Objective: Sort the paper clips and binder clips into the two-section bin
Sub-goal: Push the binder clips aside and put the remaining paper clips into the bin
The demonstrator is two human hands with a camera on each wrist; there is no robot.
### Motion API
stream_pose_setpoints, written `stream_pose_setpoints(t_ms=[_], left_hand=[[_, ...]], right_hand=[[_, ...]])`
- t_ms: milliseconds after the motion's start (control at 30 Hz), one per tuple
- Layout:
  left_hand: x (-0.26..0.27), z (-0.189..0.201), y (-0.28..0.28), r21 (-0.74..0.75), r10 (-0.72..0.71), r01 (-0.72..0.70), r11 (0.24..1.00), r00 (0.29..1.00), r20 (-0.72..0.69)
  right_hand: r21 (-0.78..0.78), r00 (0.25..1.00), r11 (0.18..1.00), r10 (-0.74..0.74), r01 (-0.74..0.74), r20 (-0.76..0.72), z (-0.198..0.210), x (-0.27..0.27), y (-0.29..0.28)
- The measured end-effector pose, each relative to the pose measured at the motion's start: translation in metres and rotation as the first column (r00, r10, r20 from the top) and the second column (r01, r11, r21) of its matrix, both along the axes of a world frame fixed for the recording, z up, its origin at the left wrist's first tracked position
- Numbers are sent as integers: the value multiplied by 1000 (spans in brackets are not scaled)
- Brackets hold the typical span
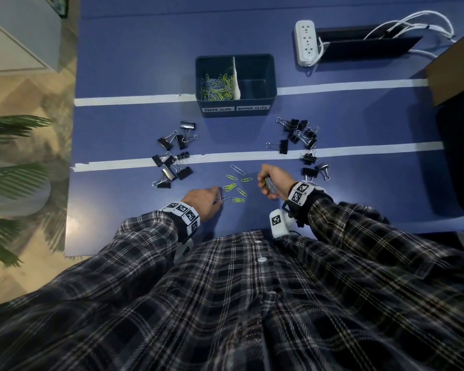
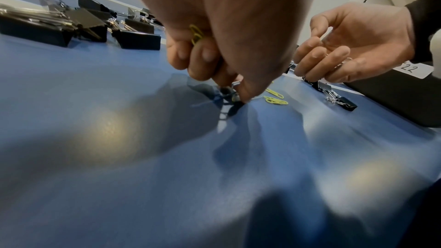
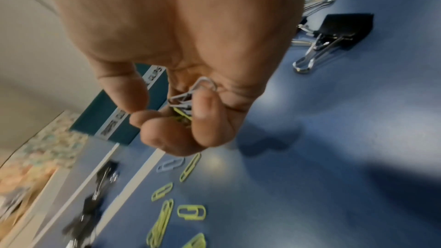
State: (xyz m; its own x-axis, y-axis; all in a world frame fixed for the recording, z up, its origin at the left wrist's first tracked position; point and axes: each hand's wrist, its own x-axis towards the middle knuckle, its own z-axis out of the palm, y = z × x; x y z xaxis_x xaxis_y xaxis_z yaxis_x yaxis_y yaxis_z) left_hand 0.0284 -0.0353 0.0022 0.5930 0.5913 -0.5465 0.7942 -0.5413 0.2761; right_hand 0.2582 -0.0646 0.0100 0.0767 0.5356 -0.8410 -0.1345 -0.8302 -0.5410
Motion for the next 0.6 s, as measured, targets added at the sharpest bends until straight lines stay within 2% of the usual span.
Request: stream_pose_setpoints(t_ms=[67, 133, 200, 300, 400, 467, 533, 600], left_hand=[[0, -1, -2, -10, -2, 2, 1000, 1000, -8], [-1, -2, -4, -16, -2, 2, 1000, 1000, -8], [-3, -1, -5, -35, 23, -23, 999, 1000, 6], [-6, 4, -2, -64, 105, -101, 993, 993, 53], [-12, 8, 5, -68, 233, -226, 972, 966, 108], [-18, 8, 11, -57, 279, -274, 960, 953, 121], [-25, 8, 15, -42, 304, -301, 953, 946, 113], [-29, 8, 19, -40, 335, -333, 942, 935, 112]], right_hand=[[15, 986, 992, 121, -123, 118, 0, -7, 1], [34, 906, 944, 305, -329, 293, 0, -13, 3], [34, 761, 848, 456, -529, 460, -2, -19, 5], [1, 504, 676, 549, -737, 667, -7, -25, 5], [-38, 292, 469, 609, -882, 737, -6, -32, -1], [-99, 158, 356, 624, -929, 765, -6, -39, -5], [-160, 66, 297, 628, -941, 776, -7, -46, -5], [-197, 26, 272, 644, -942, 764, -7, -49, -5]])
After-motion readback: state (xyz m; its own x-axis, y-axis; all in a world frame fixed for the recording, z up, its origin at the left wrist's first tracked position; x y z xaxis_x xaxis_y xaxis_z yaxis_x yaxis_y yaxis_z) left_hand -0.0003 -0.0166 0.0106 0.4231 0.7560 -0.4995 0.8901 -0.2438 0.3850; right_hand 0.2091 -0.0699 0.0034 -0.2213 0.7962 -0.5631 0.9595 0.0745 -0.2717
